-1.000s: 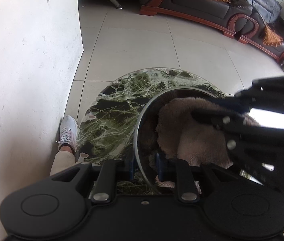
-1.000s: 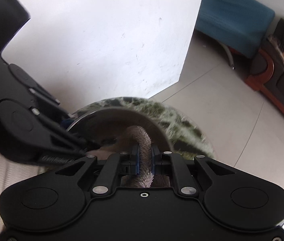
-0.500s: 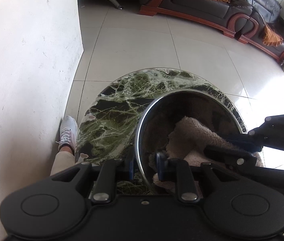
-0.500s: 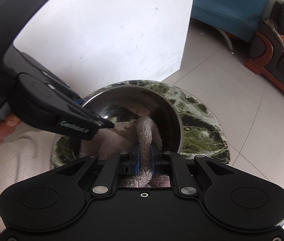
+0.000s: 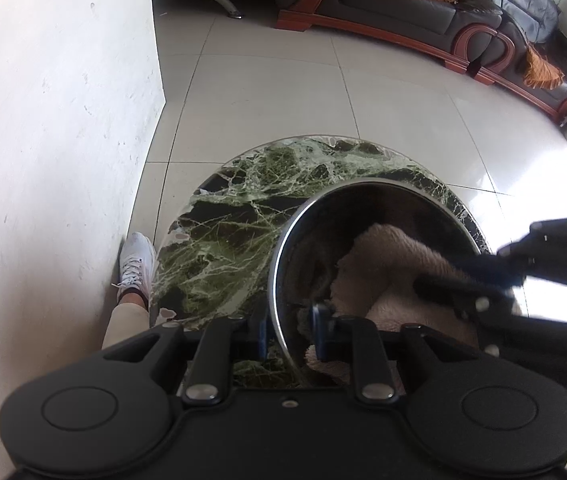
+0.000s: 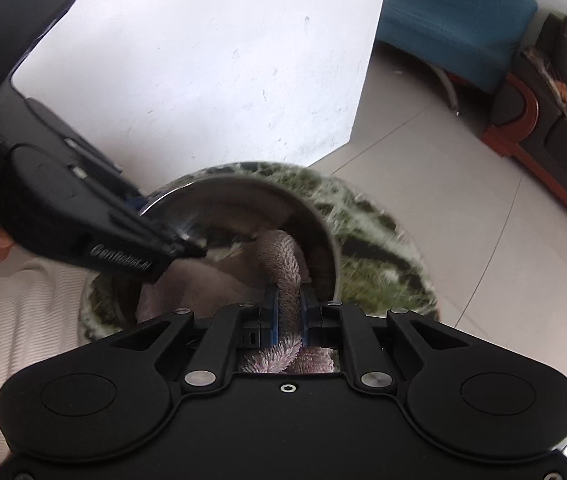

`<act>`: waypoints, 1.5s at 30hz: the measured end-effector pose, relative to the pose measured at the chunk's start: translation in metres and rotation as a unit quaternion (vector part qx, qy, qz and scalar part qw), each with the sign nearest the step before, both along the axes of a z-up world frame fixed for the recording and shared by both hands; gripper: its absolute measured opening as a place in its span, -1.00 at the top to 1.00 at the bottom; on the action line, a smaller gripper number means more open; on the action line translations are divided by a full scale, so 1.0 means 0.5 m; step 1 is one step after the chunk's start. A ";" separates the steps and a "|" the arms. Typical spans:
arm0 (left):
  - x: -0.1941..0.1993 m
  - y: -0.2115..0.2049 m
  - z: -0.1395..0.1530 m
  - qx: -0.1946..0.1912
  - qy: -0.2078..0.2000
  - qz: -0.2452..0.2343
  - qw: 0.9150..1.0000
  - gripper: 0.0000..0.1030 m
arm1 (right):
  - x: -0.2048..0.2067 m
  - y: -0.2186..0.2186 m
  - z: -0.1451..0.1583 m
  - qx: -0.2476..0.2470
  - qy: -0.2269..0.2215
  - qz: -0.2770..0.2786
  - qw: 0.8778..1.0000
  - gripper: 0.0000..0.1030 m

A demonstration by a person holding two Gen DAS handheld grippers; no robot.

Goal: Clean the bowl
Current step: 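Tilt the bowl by its rim with the left gripper while the right wipes inside, then lower the bowl flat with the left gripper while the right rubs the towel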

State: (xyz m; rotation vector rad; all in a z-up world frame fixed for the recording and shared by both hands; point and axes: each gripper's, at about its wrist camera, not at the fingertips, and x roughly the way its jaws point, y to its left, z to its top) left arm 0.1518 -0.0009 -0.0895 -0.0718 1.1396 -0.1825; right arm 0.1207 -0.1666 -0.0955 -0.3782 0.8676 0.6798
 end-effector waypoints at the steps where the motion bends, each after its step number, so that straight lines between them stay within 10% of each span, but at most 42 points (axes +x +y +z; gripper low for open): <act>1: 0.002 -0.002 0.001 0.003 -0.001 -0.002 1.000 0.62 | -0.005 -0.001 -0.001 0.004 0.005 -0.004 1.000 0.80; 32: 0.002 0.012 0.030 -0.013 -0.012 0.005 1.000 0.83 | -0.029 0.005 0.003 0.054 0.048 -0.078 0.994 0.80; 45: 0.004 0.018 0.028 -0.016 -0.013 0.003 1.000 0.85 | -0.017 0.055 0.022 -0.028 -0.069 0.015 0.997 0.80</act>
